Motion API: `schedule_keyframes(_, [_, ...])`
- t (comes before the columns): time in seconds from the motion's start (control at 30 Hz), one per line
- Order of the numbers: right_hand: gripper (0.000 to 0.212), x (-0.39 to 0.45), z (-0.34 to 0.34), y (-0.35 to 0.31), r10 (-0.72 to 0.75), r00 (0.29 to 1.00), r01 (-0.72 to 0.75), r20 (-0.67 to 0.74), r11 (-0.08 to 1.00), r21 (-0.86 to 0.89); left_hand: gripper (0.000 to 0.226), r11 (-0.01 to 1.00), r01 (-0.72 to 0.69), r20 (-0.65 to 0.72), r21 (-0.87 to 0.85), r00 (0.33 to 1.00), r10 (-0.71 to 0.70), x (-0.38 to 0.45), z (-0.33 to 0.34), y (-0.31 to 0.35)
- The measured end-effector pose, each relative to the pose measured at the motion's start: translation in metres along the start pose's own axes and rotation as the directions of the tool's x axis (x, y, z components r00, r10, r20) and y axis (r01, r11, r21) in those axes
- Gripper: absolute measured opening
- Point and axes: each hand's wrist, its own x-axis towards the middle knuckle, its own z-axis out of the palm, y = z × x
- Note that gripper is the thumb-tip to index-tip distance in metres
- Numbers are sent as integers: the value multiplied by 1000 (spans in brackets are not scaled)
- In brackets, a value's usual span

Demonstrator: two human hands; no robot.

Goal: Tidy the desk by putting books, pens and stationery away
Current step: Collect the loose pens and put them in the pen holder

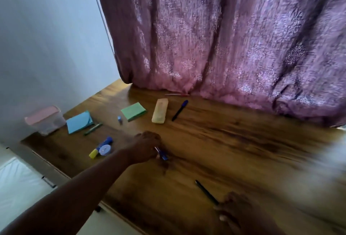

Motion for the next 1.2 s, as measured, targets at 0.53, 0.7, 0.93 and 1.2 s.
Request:
schedule_keyframes(0.53, [35,-74,-237,55,602,777,-566,-182,795,218,20,427,-407,-364,-807,913,183,113,-101,209])
schedule_keyframes(0.7, [54,-173,-341,97,806,575,-764,-141,591,259,23,10,-512,-466,-859,790,399,130,-154,396])
schedule_keyframes(0.93, [26,-261,-383,164,881,447,-814,-158,473,337,9,-58,-396,-367,-916,772,519,151,-142,573])
schedule_keyframes(1.2, [18,-298,-329,246,868,437,-711,-237,495,500,14,73,-249,-185,-966,856,483,175,-74,642])
